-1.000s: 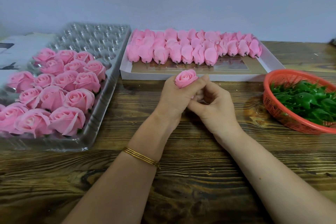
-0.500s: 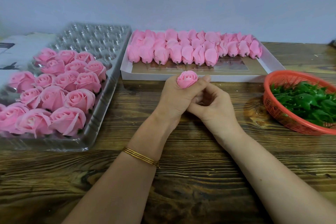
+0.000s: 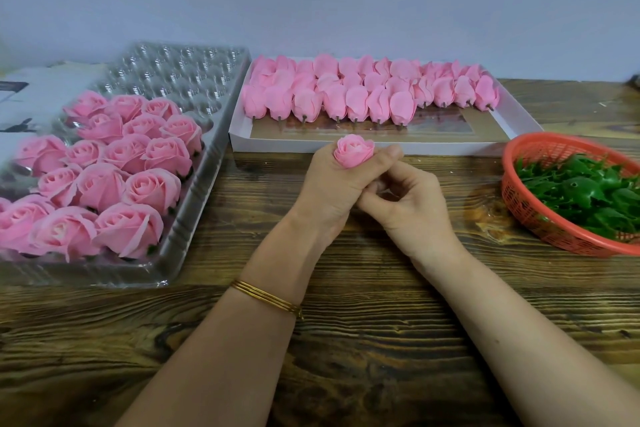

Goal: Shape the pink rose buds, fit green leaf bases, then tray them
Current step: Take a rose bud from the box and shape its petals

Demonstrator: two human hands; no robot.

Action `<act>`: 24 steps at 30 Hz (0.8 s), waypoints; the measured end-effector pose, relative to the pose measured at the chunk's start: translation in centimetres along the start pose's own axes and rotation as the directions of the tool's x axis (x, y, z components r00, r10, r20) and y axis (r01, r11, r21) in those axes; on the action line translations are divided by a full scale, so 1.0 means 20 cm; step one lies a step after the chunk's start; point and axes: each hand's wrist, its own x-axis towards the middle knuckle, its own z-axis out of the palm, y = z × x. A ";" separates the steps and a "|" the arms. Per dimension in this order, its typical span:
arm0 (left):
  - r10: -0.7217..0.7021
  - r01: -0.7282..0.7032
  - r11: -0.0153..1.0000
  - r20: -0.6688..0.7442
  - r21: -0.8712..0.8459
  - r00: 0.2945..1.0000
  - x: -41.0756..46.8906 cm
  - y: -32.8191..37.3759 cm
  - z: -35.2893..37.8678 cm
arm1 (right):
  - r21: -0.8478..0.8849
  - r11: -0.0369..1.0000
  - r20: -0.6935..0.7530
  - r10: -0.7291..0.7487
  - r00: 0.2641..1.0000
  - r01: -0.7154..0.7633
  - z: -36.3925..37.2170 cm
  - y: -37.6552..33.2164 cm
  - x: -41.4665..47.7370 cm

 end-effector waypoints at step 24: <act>-0.001 0.002 1.000 -0.078 0.013 0.997 0.00 0.00 0.02 | 0.029 0.999 -0.050 -0.016 0.999 0.018 0.02 -0.01 0.00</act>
